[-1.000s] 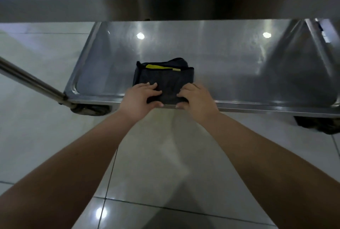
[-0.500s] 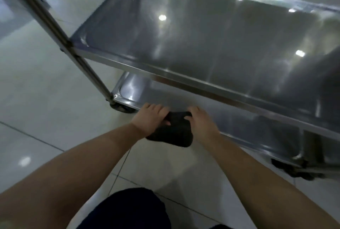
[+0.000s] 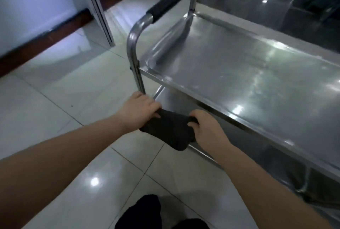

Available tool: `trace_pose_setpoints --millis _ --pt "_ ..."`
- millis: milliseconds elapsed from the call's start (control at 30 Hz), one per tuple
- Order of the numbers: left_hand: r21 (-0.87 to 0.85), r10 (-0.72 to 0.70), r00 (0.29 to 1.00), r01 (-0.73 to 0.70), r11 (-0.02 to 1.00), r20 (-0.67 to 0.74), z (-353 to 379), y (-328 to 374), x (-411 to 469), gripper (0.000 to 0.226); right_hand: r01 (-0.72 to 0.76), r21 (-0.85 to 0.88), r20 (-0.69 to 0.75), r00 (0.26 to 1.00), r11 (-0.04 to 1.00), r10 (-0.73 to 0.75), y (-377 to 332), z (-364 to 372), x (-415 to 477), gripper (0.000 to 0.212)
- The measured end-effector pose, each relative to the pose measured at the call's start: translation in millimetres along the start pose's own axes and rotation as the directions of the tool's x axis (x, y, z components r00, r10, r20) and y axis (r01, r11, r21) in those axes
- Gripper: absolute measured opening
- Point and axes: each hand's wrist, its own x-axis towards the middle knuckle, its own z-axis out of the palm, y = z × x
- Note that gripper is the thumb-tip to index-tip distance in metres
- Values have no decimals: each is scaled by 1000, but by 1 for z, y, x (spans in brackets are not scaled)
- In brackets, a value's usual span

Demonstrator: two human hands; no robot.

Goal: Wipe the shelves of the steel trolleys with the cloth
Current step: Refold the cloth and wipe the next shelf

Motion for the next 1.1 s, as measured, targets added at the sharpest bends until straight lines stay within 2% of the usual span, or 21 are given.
trace_pose_setpoints --millis 133,267,467,567,667,833,1000,1100 --pt "-16 -145 981 144 989 -131 -123 -27 -23 25 156 36 -170 974 987 -147 -105 -72 9 15" --pt "48 -312 930 327 944 -197 -197 -53 -63 27 331 7 -232 918 944 -320 -190 -112 30 13" --pt "56 -435 839 477 877 -327 -218 -94 -130 21 425 -155 -245 858 892 -452 -273 -81 63 13" --pt "65 -476 811 525 848 -340 -210 -140 -154 22 490 -325 -196 802 809 -565 -305 -51 88 9" --pt "82 -474 821 522 849 -319 -202 -200 -169 24 478 -454 -170 782 752 -599 -338 -21 122 4" --pt "139 -466 818 533 834 -337 -209 -310 -174 22 431 -487 -192 796 760 -575 -401 16 200 10" --pt "94 -475 822 525 846 -315 -210 -408 -136 21 359 -525 -187 836 772 -516 -435 33 289 18" --pt "65 -474 832 511 857 -288 -204 -455 -99 21 314 -548 -215 843 775 -493 -444 33 334 16"
